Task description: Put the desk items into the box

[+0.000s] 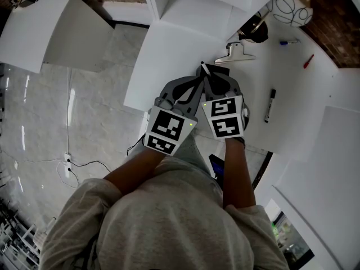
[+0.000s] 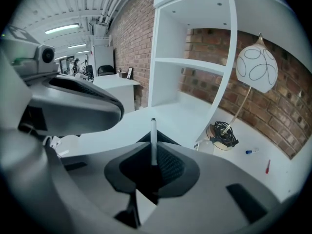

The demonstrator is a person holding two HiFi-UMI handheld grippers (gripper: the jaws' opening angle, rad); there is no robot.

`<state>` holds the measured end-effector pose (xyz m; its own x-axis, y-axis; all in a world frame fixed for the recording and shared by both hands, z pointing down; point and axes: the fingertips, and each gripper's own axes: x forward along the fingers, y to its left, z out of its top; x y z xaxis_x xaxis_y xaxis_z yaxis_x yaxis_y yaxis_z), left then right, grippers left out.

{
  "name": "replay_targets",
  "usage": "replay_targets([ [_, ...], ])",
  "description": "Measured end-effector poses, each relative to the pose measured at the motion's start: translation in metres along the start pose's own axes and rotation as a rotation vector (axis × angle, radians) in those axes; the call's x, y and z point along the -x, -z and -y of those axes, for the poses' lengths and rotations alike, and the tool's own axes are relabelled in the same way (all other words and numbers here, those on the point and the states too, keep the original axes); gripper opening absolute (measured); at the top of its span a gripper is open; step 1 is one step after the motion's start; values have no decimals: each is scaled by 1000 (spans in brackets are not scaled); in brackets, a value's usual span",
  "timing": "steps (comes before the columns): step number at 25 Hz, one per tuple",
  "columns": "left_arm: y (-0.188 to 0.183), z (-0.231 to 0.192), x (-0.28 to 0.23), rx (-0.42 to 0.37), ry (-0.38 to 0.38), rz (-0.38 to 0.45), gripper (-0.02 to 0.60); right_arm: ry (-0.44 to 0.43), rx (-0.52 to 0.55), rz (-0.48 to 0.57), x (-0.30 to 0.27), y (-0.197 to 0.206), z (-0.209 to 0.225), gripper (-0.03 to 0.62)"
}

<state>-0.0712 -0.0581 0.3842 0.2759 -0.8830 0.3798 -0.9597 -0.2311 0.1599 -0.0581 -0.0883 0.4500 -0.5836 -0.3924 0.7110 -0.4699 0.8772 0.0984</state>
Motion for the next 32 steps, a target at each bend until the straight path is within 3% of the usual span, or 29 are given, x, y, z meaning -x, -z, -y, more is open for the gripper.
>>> replay_targets([
  [6,2,-2,4,7,-11,-1,9,-56,46,-102,-4,6,-9,49],
  [14,4,-3,11,12,-23,2,9,-70,27,-156,-5,9,-10,58],
  [25,3,1,15,13,-21,10,9,-12,-47,-46,2,5,-9,129],
  [32,2,4,16,6,-14,11,9,76,-93,139,14,-1,-8,138],
])
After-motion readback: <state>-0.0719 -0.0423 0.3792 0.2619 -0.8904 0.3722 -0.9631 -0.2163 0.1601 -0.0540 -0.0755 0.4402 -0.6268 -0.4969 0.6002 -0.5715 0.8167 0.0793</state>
